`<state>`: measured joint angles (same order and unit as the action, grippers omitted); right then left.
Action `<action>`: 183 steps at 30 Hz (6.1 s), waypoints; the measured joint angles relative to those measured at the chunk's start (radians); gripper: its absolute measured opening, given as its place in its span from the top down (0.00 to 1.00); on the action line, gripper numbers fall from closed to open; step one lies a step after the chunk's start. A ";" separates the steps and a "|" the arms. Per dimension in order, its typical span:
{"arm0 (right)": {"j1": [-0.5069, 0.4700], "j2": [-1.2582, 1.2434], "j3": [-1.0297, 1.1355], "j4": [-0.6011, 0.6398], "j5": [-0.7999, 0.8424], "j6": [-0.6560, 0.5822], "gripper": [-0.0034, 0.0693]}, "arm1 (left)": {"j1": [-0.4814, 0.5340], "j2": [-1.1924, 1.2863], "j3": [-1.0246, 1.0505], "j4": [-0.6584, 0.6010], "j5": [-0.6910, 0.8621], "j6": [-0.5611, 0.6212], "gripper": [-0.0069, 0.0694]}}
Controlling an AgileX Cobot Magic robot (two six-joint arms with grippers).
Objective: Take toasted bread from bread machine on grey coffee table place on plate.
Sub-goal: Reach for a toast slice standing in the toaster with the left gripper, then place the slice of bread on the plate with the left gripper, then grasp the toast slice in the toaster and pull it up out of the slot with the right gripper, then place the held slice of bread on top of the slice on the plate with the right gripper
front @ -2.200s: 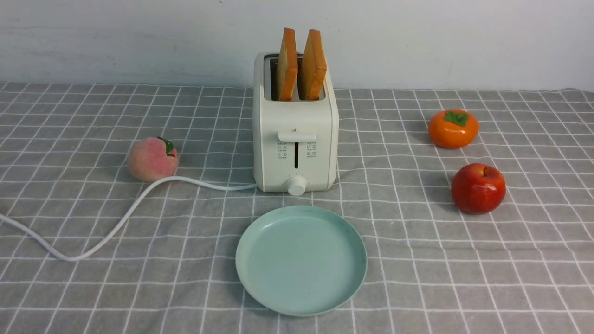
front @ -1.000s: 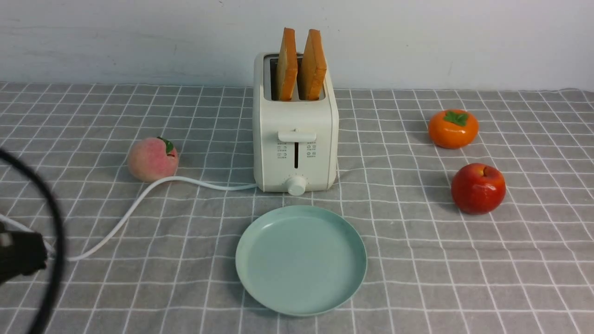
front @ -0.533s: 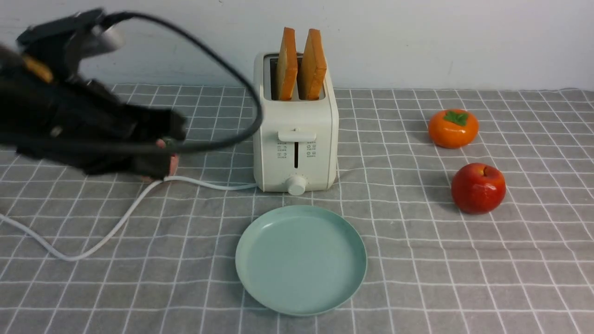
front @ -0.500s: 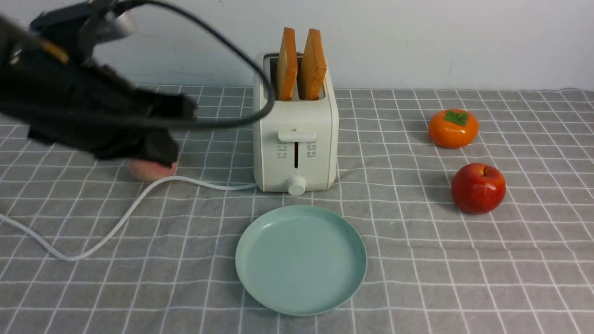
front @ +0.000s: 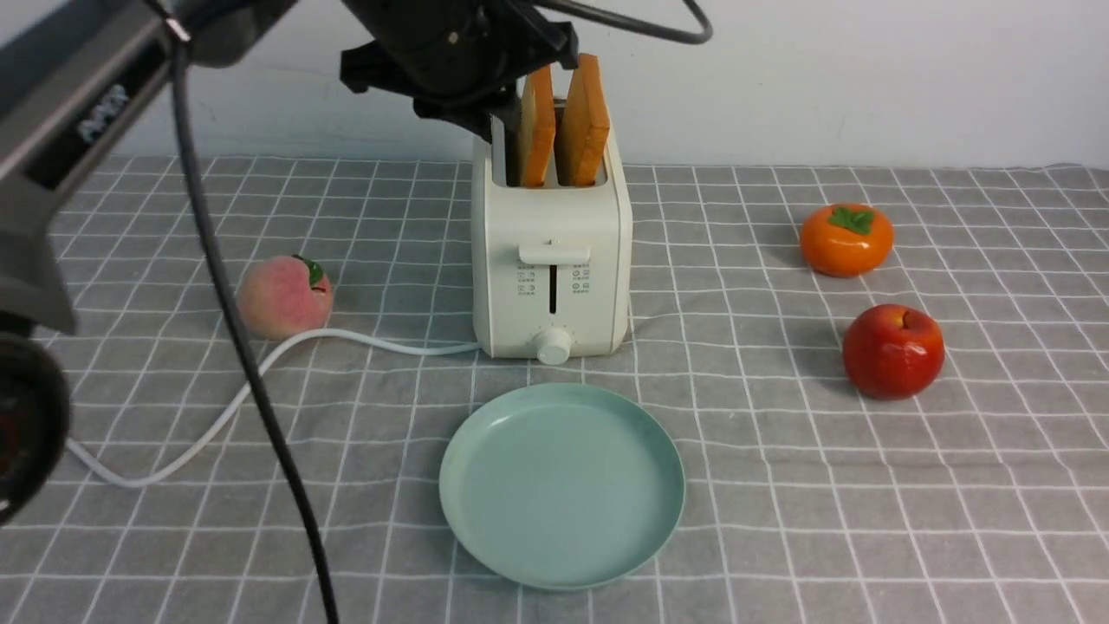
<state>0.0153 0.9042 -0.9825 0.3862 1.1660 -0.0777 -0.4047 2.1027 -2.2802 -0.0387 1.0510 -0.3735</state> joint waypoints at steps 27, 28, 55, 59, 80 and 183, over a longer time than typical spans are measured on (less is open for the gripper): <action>0.000 0.001 0.000 0.000 -0.036 -0.003 0.95 | -0.001 0.033 -0.052 0.174 -0.154 -0.021 0.78; 0.000 0.001 0.000 0.000 -0.037 -0.003 0.95 | -0.001 -0.028 -0.052 0.184 -0.121 -0.021 0.78; 0.000 0.001 0.000 0.007 -0.043 -0.009 0.93 | 0.000 -0.531 1.203 -0.840 -0.495 0.549 0.78; 0.000 0.001 0.000 0.007 -0.043 -0.010 0.93 | 0.000 -0.453 1.231 -1.048 -0.511 0.746 0.78; 0.000 0.001 0.000 0.022 -0.043 -0.010 0.91 | 0.000 -0.424 1.232 -0.636 -0.523 0.616 0.37; 0.145 0.768 -0.347 0.236 -0.074 -0.259 0.46 | 0.000 -1.712 1.785 0.053 -0.214 -0.109 0.93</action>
<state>0.1608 1.6725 -1.3292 0.6224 1.0922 -0.3365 -0.4050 0.3906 -0.4951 0.0147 0.8374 -0.4823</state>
